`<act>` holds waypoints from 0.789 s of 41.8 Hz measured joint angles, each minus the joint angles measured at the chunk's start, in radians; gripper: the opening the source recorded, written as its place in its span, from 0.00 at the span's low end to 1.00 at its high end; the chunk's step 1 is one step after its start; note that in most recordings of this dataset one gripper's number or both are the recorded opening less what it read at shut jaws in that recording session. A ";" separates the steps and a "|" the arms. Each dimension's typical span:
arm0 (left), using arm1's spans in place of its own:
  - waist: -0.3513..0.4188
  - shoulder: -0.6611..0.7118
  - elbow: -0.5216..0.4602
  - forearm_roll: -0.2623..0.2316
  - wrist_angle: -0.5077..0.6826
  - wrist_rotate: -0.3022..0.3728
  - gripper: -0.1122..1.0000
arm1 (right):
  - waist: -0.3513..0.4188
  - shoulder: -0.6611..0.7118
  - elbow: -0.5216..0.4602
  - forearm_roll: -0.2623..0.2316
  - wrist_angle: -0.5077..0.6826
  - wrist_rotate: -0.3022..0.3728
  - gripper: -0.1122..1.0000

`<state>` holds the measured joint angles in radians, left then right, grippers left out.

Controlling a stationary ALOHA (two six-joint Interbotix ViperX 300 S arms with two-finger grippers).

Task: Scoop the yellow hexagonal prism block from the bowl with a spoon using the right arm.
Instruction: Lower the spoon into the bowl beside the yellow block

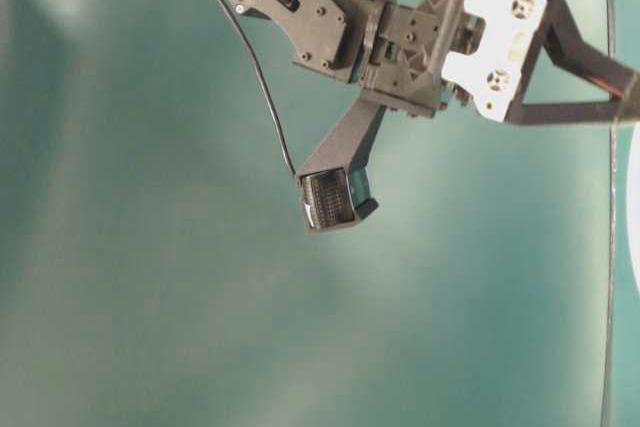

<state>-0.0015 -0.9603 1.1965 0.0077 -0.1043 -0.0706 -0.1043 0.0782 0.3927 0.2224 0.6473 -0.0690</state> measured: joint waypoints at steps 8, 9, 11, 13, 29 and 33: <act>0.000 0.000 0.000 0.000 0.000 0.000 0.11 | 0.000 0.011 0.002 0.000 -0.048 -0.006 0.31; 0.000 0.000 -0.002 0.000 0.000 0.000 0.11 | 0.000 0.011 0.002 -0.003 -0.055 -0.006 0.31; 0.000 0.000 0.000 0.000 0.000 0.000 0.11 | 0.002 0.011 0.000 -0.006 -0.071 -0.006 0.31; 0.000 0.000 0.000 0.000 0.000 0.000 0.11 | 0.000 0.011 0.000 -0.011 -0.084 -0.006 0.31; 0.000 0.000 0.000 0.000 0.000 -0.002 0.11 | 0.000 0.000 -0.028 -0.031 -0.109 0.000 0.31; 0.000 0.002 0.000 0.000 0.000 -0.002 0.11 | 0.000 -0.031 -0.032 -0.031 -0.100 0.002 0.31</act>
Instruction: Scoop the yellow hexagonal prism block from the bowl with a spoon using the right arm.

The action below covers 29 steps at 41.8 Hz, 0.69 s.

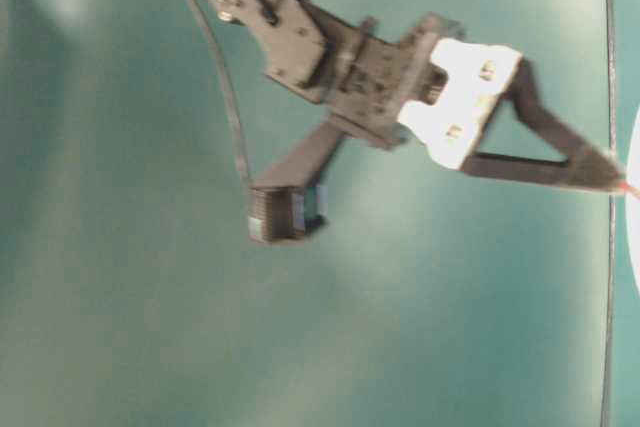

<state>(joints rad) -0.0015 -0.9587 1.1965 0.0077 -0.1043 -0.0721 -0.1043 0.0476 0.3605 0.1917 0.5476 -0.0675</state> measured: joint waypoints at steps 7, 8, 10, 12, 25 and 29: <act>0.000 -0.002 0.000 0.000 0.000 0.000 0.11 | 0.000 -0.064 -0.003 0.000 0.041 0.008 0.31; 0.000 -0.002 0.000 0.002 -0.002 0.000 0.11 | 0.000 -0.071 -0.002 0.002 0.048 0.011 0.31; 0.000 -0.002 0.000 0.000 0.000 0.000 0.11 | 0.002 -0.084 -0.002 0.000 0.064 0.020 0.31; 0.000 -0.002 0.000 0.000 -0.002 0.000 0.11 | 0.002 -0.094 -0.003 0.000 0.083 0.031 0.31; 0.000 -0.002 0.000 0.000 0.000 0.000 0.11 | 0.000 -0.109 -0.002 0.002 0.183 0.106 0.31; 0.002 -0.002 0.000 0.002 0.000 0.000 0.11 | 0.000 -0.109 -0.002 -0.003 0.204 0.126 0.31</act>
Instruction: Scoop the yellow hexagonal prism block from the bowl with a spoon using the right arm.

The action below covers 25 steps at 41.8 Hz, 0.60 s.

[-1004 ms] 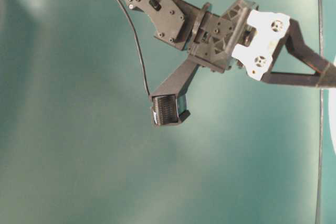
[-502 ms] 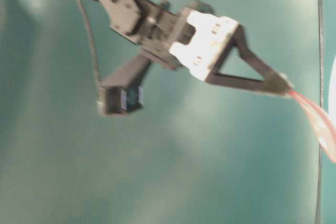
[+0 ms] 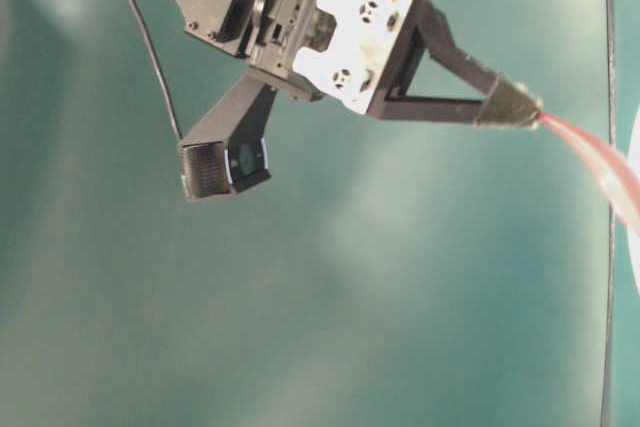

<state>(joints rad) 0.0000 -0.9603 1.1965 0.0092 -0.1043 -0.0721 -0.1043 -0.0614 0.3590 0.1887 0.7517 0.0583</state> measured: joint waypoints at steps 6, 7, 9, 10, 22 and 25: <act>0.000 0.000 0.000 -0.002 0.000 0.000 0.11 | -0.003 0.000 0.003 -0.020 0.026 0.028 0.31; -0.002 0.000 0.000 -0.002 0.000 0.000 0.11 | -0.003 0.000 0.005 -0.025 0.029 0.031 0.31; -0.002 0.000 -0.002 -0.002 0.000 0.000 0.11 | -0.005 0.000 0.011 -0.032 0.034 0.041 0.31; -0.002 0.000 0.000 -0.002 0.000 0.000 0.11 | -0.005 0.000 0.015 -0.038 0.035 0.044 0.31; -0.002 0.002 0.000 -0.002 0.000 0.000 0.11 | -0.008 0.037 0.026 -0.064 0.035 0.061 0.31; -0.002 0.000 0.000 -0.002 0.000 0.000 0.11 | -0.006 0.046 0.028 -0.067 0.034 0.061 0.31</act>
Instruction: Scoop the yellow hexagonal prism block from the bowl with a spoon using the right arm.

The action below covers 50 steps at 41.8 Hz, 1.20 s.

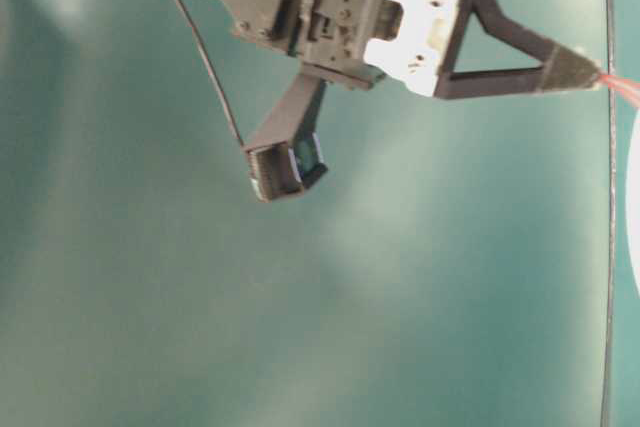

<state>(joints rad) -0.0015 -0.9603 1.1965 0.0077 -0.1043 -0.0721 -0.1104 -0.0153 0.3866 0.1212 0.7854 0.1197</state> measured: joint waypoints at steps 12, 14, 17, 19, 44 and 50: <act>0.000 0.000 0.000 0.000 0.000 0.000 0.11 | 0.000 0.052 0.002 -0.002 -0.025 0.000 0.31; 0.002 0.000 0.000 0.000 0.000 0.000 0.11 | 0.000 0.060 0.000 -0.003 -0.037 0.000 0.31; 0.000 0.000 0.000 0.000 0.000 0.000 0.11 | 0.000 0.069 0.000 -0.002 -0.054 0.000 0.31; 0.000 0.000 0.000 0.002 0.000 0.000 0.11 | -0.002 0.075 0.000 -0.003 -0.064 0.000 0.31; 0.000 0.000 0.000 0.000 0.000 0.000 0.11 | 0.002 0.114 -0.002 -0.002 -0.238 -0.011 0.31; 0.000 0.000 0.000 0.000 0.000 0.000 0.11 | 0.006 0.114 -0.006 0.002 -0.267 -0.011 0.31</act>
<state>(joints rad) -0.0015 -0.9603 1.1965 0.0077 -0.1043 -0.0721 -0.1043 0.0982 0.3804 0.1227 0.5185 0.1089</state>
